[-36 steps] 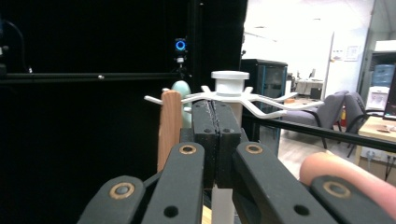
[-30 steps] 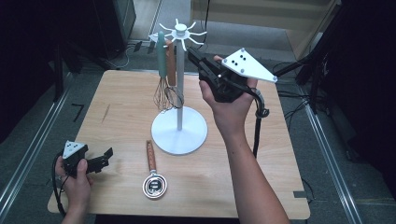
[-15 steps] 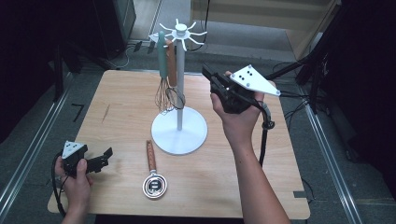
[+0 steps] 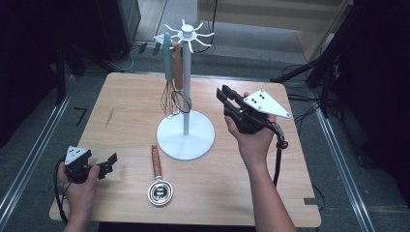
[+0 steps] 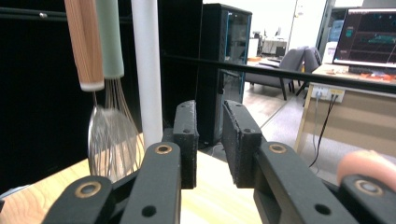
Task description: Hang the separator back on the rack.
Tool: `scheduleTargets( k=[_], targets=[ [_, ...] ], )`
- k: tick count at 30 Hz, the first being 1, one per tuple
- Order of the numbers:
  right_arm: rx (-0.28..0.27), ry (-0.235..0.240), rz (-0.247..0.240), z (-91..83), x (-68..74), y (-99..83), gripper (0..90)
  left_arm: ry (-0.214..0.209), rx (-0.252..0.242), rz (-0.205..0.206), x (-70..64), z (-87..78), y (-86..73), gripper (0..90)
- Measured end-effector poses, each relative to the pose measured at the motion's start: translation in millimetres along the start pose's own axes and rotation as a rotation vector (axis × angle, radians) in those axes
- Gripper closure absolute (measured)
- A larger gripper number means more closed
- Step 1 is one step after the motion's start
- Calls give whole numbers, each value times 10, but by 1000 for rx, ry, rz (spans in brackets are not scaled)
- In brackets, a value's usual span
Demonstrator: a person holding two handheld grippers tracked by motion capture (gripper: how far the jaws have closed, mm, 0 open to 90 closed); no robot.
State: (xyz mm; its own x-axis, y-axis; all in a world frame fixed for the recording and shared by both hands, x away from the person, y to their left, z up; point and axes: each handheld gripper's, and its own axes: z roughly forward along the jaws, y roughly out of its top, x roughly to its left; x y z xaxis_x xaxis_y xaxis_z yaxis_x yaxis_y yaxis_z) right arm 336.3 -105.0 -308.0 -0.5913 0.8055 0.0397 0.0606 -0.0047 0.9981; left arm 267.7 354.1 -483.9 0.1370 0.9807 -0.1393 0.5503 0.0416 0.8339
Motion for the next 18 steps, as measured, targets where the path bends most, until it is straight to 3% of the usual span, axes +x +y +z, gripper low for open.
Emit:
scheduleTargets(
  k=[5,6,11,12,15,16,17,18],
  targets=[
    [57,-11,-5,-55,0,-146,707,33,15,24,-33,10,0,11],
    [70,-10,-6,-69,4,-181,707,61,12,36,-53,6,-3,49],
    [98,-18,9,-164,-6,-344,696,80,14,50,-70,8,-7,97],
    [107,-25,15,-181,-12,-376,691,104,11,60,-82,4,-10,137],
    [122,-40,18,-214,-26,-437,662,103,10,62,-92,3,-12,153],
    [119,-47,15,-242,-51,-494,604,103,10,64,-94,3,-13,159],
    [119,-47,15,-242,-51,-494,604,103,13,66,-96,-1,-12,159],
    [148,-56,14,-270,-74,-551,659,100,15,69,-96,-7,-13,176]
  ],
)
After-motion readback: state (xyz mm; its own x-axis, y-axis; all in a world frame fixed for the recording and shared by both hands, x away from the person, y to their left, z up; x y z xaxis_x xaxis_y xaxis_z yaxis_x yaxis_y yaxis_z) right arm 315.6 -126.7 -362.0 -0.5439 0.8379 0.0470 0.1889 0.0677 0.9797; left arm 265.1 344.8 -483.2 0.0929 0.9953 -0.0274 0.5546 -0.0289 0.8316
